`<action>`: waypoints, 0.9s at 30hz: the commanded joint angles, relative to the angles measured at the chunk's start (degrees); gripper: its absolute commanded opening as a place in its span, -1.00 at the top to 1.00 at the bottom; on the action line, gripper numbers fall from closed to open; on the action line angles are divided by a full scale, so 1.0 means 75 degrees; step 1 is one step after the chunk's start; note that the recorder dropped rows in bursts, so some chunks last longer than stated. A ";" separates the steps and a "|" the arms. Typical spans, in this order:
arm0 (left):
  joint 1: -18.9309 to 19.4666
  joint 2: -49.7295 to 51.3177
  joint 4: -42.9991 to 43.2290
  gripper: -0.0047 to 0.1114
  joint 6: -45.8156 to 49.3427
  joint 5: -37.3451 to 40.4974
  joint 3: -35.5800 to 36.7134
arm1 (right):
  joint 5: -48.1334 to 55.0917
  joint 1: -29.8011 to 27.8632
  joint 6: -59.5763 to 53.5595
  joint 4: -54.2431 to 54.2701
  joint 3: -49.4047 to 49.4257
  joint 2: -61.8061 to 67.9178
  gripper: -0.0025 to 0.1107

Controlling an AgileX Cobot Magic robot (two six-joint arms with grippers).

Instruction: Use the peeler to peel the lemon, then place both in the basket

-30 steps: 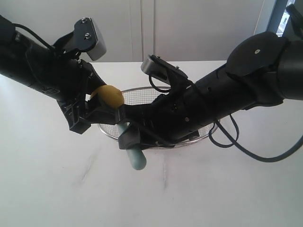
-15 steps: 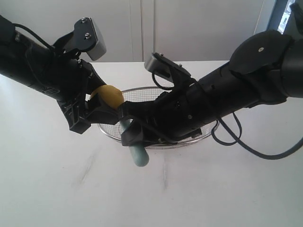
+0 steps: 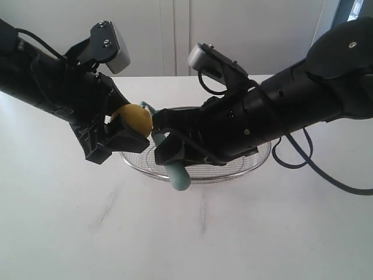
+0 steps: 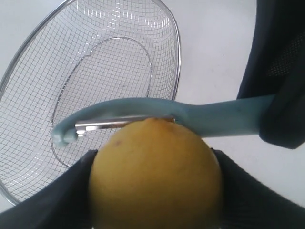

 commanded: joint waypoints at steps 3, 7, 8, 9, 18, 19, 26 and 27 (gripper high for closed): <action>-0.0039 -0.0045 -0.0118 0.92 -0.0074 0.0108 0.0052 | -0.0167 -0.0049 0.0007 -0.0013 0.0044 -0.0119 0.96; -0.0039 -0.0093 -0.0118 0.92 -0.0092 0.0108 0.0052 | -0.0544 -0.0049 0.0863 -0.0926 0.0044 -0.0119 0.96; -0.0039 -0.0093 -0.0118 0.92 -0.0092 0.0108 0.0052 | -0.0544 -0.0049 0.0965 -0.1017 0.0044 -0.0119 0.96; -0.0039 -0.0093 -0.0118 0.92 -0.0092 0.0108 0.0052 | -0.0544 -0.0049 0.0980 -0.1031 0.0044 -0.0119 0.96; -0.0039 -0.0093 -0.0118 0.92 -0.0092 0.0108 0.0052 | -0.0402 -0.0049 0.0979 -0.1069 0.0044 -0.0647 0.96; -0.0039 -0.0093 -0.0118 0.92 -0.0092 0.0108 0.0052 | -0.0379 -0.0049 0.0979 -0.1112 0.0044 -0.0778 0.96; -0.0039 -0.0093 -0.0118 0.92 -0.0092 0.0108 0.0052 | -0.0272 -0.0049 0.1075 -0.1559 0.0044 -0.1582 0.96; -0.0039 -0.0093 -0.0118 0.92 -0.0092 0.0108 0.0052 | -0.0262 -0.0049 0.1224 -0.1734 0.0044 -0.1653 0.96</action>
